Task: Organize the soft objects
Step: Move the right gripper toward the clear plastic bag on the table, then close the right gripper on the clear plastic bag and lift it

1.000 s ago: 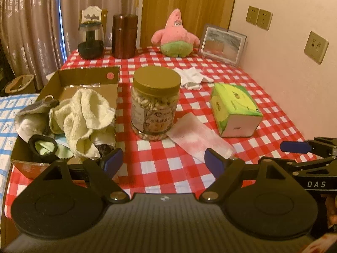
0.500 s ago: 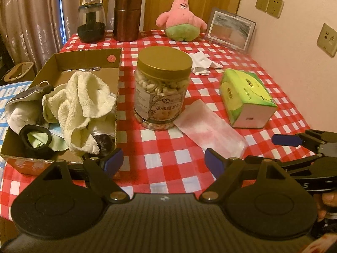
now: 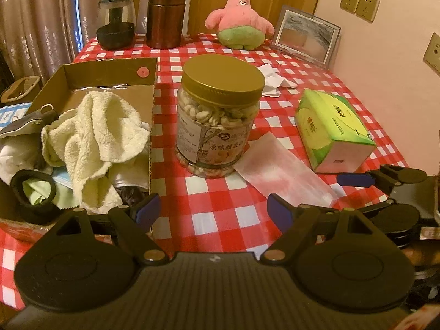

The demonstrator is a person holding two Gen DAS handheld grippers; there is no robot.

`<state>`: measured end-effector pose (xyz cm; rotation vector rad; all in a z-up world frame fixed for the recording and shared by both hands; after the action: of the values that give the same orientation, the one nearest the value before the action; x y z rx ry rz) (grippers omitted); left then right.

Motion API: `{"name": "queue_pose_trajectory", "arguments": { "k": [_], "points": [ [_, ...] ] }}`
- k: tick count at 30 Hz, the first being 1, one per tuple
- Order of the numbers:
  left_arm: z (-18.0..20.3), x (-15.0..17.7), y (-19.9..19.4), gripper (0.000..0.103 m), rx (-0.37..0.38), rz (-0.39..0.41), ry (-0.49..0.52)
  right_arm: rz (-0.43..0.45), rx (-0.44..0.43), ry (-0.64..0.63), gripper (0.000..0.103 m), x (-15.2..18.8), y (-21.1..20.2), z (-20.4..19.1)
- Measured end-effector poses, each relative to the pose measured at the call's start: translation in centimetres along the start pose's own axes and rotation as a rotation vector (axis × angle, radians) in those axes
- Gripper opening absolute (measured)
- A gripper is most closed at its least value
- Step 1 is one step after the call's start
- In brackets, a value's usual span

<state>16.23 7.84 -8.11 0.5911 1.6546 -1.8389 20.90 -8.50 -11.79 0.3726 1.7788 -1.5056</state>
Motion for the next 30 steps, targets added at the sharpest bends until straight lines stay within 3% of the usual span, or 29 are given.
{"name": "queue_pose_trajectory", "arguments": {
  "k": [9,17,25,30],
  "points": [
    [-0.3,-0.5,1.3,0.082,0.005,-0.003,-0.01,-0.051,-0.001,-0.033,0.086,0.7,3.0,0.2],
    [0.0,-0.3,1.9,0.082,0.018,-0.009,-0.013,-0.038,-0.002,-0.036,0.084,0.4,3.9,0.4],
    [0.0,-0.3,1.6,0.082,0.023,-0.004,-0.021,-0.049,-0.007,-0.075,0.055,0.5,3.7,-0.3],
    [0.3,-0.2,1.4,0.082,0.027,-0.004,-0.024,-0.053,-0.006,-0.08,0.03,0.5,3.3,-0.5]
  ]
}}
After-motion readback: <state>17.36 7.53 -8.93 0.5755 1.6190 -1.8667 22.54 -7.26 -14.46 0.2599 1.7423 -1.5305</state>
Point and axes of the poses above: each gripper's, at about its wrist camera, not at the fingertips, and y roughly the way its jaws point, z to its right, x to its underside, the point moved 8 cm from there along y, roughly the way its jaws point, and after that the axes turned 2 degrees about z, right-handed, at the moved point
